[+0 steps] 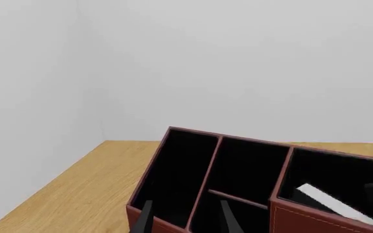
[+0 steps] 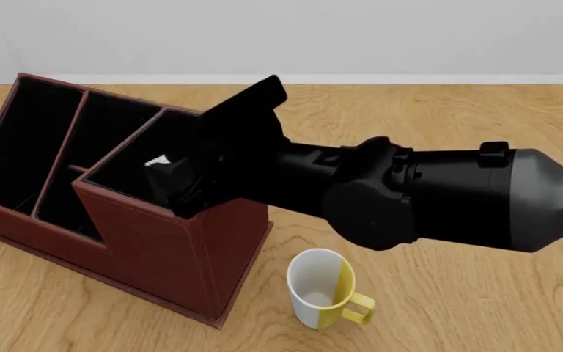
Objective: Pick up the book and place it in the right compartment of the caddy.
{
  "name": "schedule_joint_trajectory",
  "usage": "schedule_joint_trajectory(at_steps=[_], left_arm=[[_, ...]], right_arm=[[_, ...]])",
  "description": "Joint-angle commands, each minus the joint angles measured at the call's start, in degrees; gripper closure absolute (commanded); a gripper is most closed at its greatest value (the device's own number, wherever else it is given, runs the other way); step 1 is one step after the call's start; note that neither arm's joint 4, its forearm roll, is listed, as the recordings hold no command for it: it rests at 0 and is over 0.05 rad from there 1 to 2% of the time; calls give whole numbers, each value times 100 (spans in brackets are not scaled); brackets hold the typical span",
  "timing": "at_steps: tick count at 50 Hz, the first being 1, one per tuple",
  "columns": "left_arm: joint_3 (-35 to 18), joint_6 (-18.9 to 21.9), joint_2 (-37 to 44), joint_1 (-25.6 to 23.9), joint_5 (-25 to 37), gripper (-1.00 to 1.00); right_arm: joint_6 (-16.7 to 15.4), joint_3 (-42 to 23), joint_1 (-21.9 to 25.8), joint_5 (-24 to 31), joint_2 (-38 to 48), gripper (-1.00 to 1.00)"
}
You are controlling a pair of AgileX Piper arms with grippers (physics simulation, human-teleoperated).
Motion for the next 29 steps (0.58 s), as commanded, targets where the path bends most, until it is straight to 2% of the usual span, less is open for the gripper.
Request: schedule_joint_trajectory(at_steps=[1,29], left_arm=[[18,0,0,-5,-21,-100],[213,-14,0,5,-223,-100]], right_arm=[[57,-34,-9,4,-32,-100],[10,-167,5,154,-131,-100]])
